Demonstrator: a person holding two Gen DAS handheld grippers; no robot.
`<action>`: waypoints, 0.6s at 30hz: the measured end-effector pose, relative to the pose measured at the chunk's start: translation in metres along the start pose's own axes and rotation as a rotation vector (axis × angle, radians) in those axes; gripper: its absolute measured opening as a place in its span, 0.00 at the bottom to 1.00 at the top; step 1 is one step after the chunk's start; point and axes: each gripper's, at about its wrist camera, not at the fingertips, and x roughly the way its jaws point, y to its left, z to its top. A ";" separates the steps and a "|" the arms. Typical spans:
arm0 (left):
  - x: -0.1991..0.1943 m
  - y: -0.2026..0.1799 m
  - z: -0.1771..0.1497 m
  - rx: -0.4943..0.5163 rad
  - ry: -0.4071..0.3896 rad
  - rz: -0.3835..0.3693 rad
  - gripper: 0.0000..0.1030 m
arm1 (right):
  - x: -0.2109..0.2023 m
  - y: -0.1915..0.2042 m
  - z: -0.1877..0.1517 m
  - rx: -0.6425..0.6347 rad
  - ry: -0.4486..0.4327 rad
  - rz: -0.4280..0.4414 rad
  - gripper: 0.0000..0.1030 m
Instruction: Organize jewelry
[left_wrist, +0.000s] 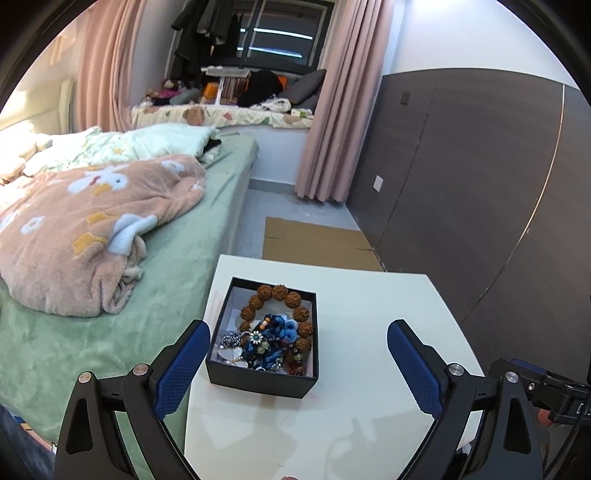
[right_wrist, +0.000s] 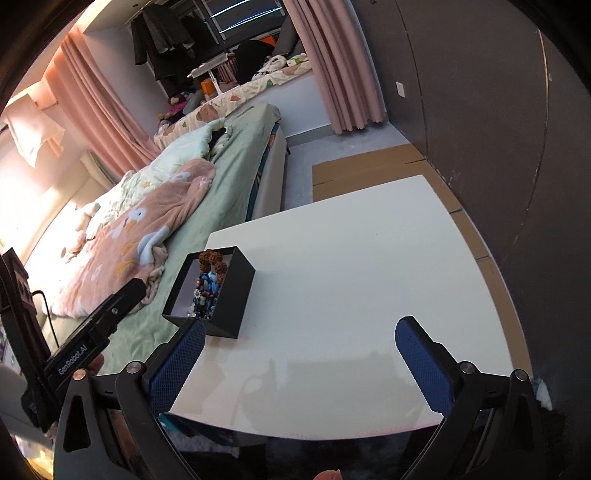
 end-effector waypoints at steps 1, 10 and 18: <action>-0.001 -0.002 0.000 0.006 -0.006 0.002 0.94 | -0.001 -0.001 0.000 -0.002 0.000 0.000 1.00; -0.004 -0.008 -0.002 0.013 -0.022 0.008 0.94 | -0.006 -0.009 -0.001 0.005 0.002 -0.013 1.00; -0.003 -0.010 -0.003 0.019 -0.018 0.019 0.94 | -0.005 -0.010 -0.001 0.007 0.004 -0.014 1.00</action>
